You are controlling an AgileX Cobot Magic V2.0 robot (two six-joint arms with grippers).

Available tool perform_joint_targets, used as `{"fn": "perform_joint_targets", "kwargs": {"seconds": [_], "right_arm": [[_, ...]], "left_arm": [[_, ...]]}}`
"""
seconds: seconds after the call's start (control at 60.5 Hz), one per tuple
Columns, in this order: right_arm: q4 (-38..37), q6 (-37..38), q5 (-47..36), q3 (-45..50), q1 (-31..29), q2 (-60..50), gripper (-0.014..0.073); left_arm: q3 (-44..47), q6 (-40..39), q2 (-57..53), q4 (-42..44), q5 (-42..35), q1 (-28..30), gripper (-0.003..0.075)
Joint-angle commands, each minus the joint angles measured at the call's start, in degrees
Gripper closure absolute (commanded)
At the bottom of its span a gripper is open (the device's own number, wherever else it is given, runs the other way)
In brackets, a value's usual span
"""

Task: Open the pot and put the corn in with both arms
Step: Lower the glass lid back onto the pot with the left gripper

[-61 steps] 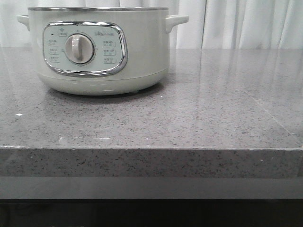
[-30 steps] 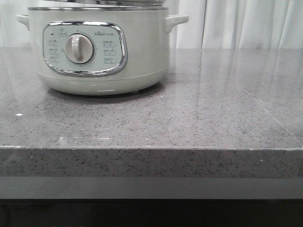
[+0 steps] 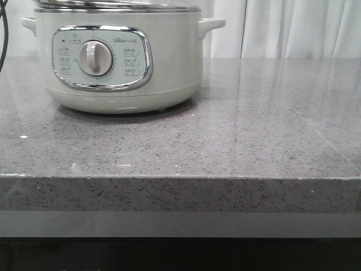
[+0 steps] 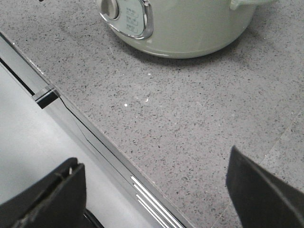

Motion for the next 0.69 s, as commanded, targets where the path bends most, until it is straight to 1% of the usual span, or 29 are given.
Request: {"fn": "perform_joint_targets", "kwargs": {"seconds": [0.0,0.083,0.182,0.215,0.347,0.43,0.512,0.562,0.677], "right_arm": [[0.62,-0.1,-4.08,-1.46,-0.23,-0.25,-0.0022],[0.62,-0.1,-4.08,-1.46,-0.23,-0.25,-0.0022],[0.62,-0.1,-4.08,-1.46,-0.23,-0.25,-0.0022],[0.62,-0.1,-4.08,-1.46,-0.23,-0.25,-0.0022],[0.62,-0.1,-4.08,-1.46,-0.23,-0.25,-0.0022],[0.62,-0.1,-4.08,-1.46,-0.23,-0.25,-0.0022],[0.62,-0.1,-4.08,-1.46,-0.23,-0.25,-0.0022],[0.62,-0.1,-4.08,-1.46,-0.23,-0.25,-0.0022],[0.62,-0.1,-4.08,-1.46,-0.23,-0.25,-0.0022]], "left_arm": [[-2.62,0.04,-2.79,-0.11,-7.31,0.04,0.0573],[-2.62,0.04,-2.79,-0.11,-6.68,0.04,0.0568],[-2.62,0.04,-2.79,-0.11,-6.23,0.04,0.0518],[-2.62,0.04,-2.79,-0.11,-6.23,0.04,0.0493],[-2.62,0.04,-2.79,-0.11,-6.23,0.04,0.0337],[-2.62,0.04,-2.79,-0.11,-6.23,0.04,0.0278],[-2.62,0.04,-2.79,-0.11,-6.17,0.04,0.0251],[-2.92,0.04,-2.92,-0.11,-5.9,0.04,0.025],[-4.46,0.04,-3.72,-0.11,-2.61,0.04,0.025]]}}
